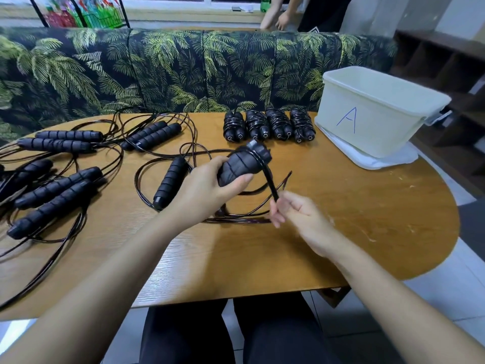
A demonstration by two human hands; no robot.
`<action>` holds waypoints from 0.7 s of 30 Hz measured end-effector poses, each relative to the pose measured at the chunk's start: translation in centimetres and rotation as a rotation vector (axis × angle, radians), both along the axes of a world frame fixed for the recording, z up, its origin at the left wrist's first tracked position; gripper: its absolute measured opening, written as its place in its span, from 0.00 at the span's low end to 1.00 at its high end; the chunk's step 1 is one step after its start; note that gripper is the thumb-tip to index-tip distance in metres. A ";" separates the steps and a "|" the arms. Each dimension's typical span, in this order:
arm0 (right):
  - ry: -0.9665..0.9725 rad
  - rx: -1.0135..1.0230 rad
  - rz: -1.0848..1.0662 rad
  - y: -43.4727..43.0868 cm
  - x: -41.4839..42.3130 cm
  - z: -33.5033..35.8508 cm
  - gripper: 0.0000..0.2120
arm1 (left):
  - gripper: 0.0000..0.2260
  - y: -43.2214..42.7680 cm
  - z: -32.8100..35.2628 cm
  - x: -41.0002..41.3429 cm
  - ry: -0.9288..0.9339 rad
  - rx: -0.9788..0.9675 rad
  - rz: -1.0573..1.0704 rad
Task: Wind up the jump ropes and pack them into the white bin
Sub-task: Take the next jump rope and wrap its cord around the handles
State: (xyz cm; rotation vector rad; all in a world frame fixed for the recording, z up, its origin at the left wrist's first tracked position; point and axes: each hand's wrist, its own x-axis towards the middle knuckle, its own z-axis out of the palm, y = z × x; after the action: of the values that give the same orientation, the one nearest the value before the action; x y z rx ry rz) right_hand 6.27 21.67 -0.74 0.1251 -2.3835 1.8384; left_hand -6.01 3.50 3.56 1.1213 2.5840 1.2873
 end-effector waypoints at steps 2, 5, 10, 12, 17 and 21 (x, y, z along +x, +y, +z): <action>-0.086 -0.016 0.124 0.6 -0.3 -0.3 0.12 | 0.24 -0.3 0.7 0.3 -0.028 -0.016 -0.188; -0.215 0.199 0.220 2.0 -1.3 1.7 0.13 | 0.22 -0.9 1.4 1.4 0.074 -0.287 -0.480; -0.081 0.942 0.453 2.6 -4.8 3.8 0.16 | 0.21 -1.2 2.8 2.3 0.546 -0.698 -0.489; -0.091 1.115 0.480 2.4 -5.6 4.3 0.13 | 0.23 -0.9 2.9 2.7 0.755 -0.780 -0.459; -0.127 1.271 0.436 1.6 -6.0 4.9 0.14 | 0.24 -0.5 1.6 3.4 1.084 -0.904 -0.414; -0.078 1.219 0.261 0.8 -5.9 6.8 0.18 | 0.18 0.6 0.8 3.8 1.014 -1.003 -0.222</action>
State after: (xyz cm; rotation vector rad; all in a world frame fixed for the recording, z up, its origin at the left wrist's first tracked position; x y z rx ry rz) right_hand 0.39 22.47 6.04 0.4773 -3.2516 0.1748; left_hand -2.24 4.05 4.38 1.8944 2.7776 -0.8475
